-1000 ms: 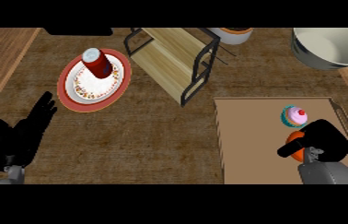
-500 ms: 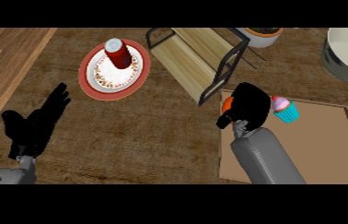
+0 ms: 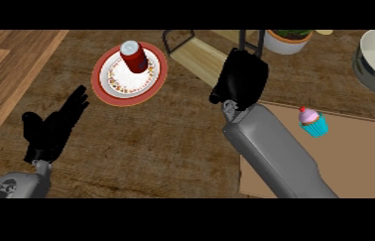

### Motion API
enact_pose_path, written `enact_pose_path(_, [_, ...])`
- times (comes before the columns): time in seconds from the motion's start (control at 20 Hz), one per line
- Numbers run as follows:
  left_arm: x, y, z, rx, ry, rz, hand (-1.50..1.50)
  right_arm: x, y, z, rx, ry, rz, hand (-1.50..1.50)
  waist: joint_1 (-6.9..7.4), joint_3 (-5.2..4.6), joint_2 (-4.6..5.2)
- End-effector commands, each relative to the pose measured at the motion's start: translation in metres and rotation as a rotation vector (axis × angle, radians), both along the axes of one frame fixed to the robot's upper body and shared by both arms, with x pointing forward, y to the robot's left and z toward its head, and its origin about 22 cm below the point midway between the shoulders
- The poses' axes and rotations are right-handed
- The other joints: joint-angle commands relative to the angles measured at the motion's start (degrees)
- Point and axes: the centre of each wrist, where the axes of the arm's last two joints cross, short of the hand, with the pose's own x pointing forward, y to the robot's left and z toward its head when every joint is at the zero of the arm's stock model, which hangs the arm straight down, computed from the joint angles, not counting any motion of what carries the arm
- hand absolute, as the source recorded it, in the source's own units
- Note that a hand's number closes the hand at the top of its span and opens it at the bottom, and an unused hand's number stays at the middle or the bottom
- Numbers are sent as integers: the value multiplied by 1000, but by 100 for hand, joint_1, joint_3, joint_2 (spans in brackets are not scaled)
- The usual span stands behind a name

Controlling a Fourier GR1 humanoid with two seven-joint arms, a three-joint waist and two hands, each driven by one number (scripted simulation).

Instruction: Pick the squash from the tray and place it in the tiered shelf

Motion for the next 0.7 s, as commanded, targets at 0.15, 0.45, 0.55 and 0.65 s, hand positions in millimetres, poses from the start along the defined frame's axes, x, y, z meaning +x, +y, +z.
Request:
enact_pose_path(0.15, [1, -3, -10, 4, 30, 1, 0, -14, 52, 55, 260, -132, -52, 150, 57, -10, 10])
enact_pose_path(0.45, [3, -1, -11, -14, 30, 36, 0, -17, 69, 107, 306, -309, -14, 150, -131, -25, -64])
enact_pose_path(0.55, [0, 4, -14, 4, 28, 43, 0, -15, 74, 121, 291, -327, -14, 150, -138, -31, -83])
enact_pose_path(0.65, [9, 4, -3, 2, 15, 50, 0, -14, 80, 135, 298, -369, -7, 150, -154, -30, -69])
